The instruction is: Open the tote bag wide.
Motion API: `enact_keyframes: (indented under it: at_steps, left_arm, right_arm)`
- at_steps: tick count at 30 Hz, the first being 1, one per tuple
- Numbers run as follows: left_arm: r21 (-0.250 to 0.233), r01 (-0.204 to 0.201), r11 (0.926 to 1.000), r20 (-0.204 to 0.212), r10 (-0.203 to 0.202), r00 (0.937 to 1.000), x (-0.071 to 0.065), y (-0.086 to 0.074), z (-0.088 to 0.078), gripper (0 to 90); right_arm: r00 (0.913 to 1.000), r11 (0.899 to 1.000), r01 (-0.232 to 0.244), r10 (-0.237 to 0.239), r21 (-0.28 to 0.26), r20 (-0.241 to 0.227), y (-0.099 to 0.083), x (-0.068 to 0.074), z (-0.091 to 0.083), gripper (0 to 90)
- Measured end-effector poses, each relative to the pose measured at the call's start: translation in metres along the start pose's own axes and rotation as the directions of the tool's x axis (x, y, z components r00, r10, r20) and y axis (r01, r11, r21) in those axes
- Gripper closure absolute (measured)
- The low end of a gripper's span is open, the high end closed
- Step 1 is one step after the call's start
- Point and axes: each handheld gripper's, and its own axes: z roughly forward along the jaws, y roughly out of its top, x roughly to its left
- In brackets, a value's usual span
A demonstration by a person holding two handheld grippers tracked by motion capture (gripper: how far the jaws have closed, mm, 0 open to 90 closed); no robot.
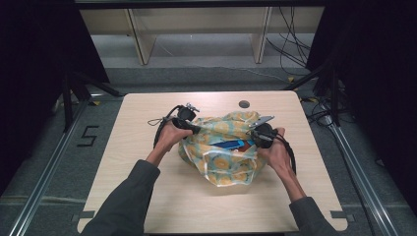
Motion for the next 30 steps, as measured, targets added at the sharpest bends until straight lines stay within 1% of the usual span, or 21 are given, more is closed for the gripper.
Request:
enact_keyframes:
  at_steps: [3,4,5,6,8,11,13,16,17,18,20,21,22,23,24,25,26,27,28,29,30]
  left_arm:
    - [0.006,0.009,0.9999,-0.067,-0.009,0.9977,0.012,-0.010,0.000,89.3]
    - [0.013,0.018,0.9998,-0.082,-0.017,0.9965,0.018,-0.012,-0.001,89.4]
    - [-0.004,0.059,0.9983,-0.073,-0.059,0.9956,0.023,-0.015,-0.004,89.3]
    - [-0.019,0.066,0.9976,-0.069,-0.067,0.9954,0.024,-0.017,-0.006,88.8]
    - [-0.034,0.051,0.9981,-0.061,-0.053,0.9967,0.020,-0.016,-0.012,86.6]
    - [-0.090,0.001,0.9960,-0.038,-0.005,0.9993,0.003,-0.012,-0.026,83.9]
    - [-0.146,-0.021,0.9890,-0.033,0.016,0.9993,-0.010,-0.008,-0.038,81.5]
    - [-0.199,-0.067,0.9777,-0.003,0.067,0.9977,-0.032,-0.006,-0.052,79.5]
    - [-0.203,-0.096,0.9745,-0.001,0.098,0.9952,-0.042,-0.006,-0.055,79.1]
    - [-0.204,-0.116,0.9719,0.013,0.122,0.9925,-0.051,-0.006,-0.056,78.6]
    - [-0.185,-0.153,0.9707,0.061,0.167,0.9841,-0.068,-0.010,-0.054,76.6]
    - [-0.177,-0.182,0.9673,0.069,0.196,0.9781,-0.077,-0.012,-0.053,75.9]
    - [-0.168,-0.191,0.9670,0.081,0.207,0.9750,-0.081,-0.015,-0.051,75.7]
    - [-0.157,-0.203,0.9665,0.095,0.219,0.9711,-0.088,-0.018,-0.048,75.6]
    - [-0.155,-0.215,0.9643,0.101,0.232,0.9675,-0.092,-0.021,-0.046,75.6]
    - [-0.128,-0.256,0.9582,0.110,0.270,0.9565,-0.098,-0.026,-0.042,75.6]
    - [-0.109,-0.254,0.9612,0.139,0.267,0.9535,-0.103,-0.031,-0.038,75.6]
    - [-0.089,-0.274,0.9575,0.167,0.286,0.9436,-0.105,-0.035,-0.034,75.6]
    - [-0.055,-0.290,0.9555,0.191,0.295,0.9363,-0.108,-0.040,-0.030,75.9]
    - [-0.051,-0.287,0.9567,0.207,0.291,0.9341,-0.113,-0.046,-0.025,76.0]
    - [-0.032,-0.321,0.9466,0.215,0.320,0.9227,-0.117,-0.051,-0.023,76.1]
  right_arm:
    - [0.9999,1.000,0.004,-0.004,0.024,0.014,-0.010,-0.007,0.002,90.0]
    - [0.9997,0.999,-0.010,0.009,0.047,0.021,-0.014,-0.011,0.003,90.0]
    - [0.9996,0.998,-0.013,0.011,0.053,0.024,-0.018,-0.013,0.004,90.0]
    - [0.9997,0.998,-0.022,0.021,0.058,0.014,-0.022,-0.016,0.004,90.0]
    - [0.9997,0.998,-0.025,0.025,0.050,-0.006,-0.024,-0.017,0.003,90.0]
    - [0.9992,1.000,-0.025,0.025,0.016,-0.030,-0.018,-0.011,-0.008,90.0]
    - [0.9993,1.000,-0.015,0.014,-0.017,-0.035,-0.010,-0.005,-0.018,90.0]
    - [0.9943,0.997,0.007,-0.015,-0.079,-0.106,0.001,0.005,-0.027,90.0]
    - [0.9910,0.994,-0.023,0.008,-0.106,-0.134,0.002,0.010,-0.025,90.0]
    - [0.9848,0.995,-0.023,0.007,-0.095,-0.174,0.005,0.015,-0.027,90.0]
    - [0.9803,0.992,0.022,-0.047,-0.128,-0.192,0.012,0.020,-0.021,90.0]
    - [0.9799,0.992,0.021,-0.045,-0.125,-0.194,0.015,0.022,-0.019,90.0]
    - [0.9791,0.991,0.021,-0.047,-0.130,-0.198,0.020,0.022,-0.014,90.0]
    - [0.9778,0.994,0.029,-0.049,-0.102,-0.204,0.024,0.021,-0.013,90.0]
    - [0.9819,0.993,0.021,-0.043,-0.118,-0.185,0.028,0.020,-0.008,90.0]
    - [0.9826,0.993,0.009,-0.031,-0.119,-0.183,0.031,0.020,-0.005,90.0]
    - [0.9850,0.994,0.011,-0.029,-0.105,-0.170,0.037,0.016,-0.002,90.0]
    - [0.9873,0.994,0.002,-0.019,-0.111,-0.158,0.041,0.014,0.002,90.0]
    - [0.9871,0.996,0.013,-0.027,-0.084,-0.158,0.044,0.009,0.005,90.0]
    - [0.9906,0.996,-0.006,-0.006,-0.089,-0.137,0.048,0.007,0.011,90.0]
    - [0.9908,0.997,-0.007,-0.003,-0.071,-0.135,0.050,0.004,0.016,90.0]
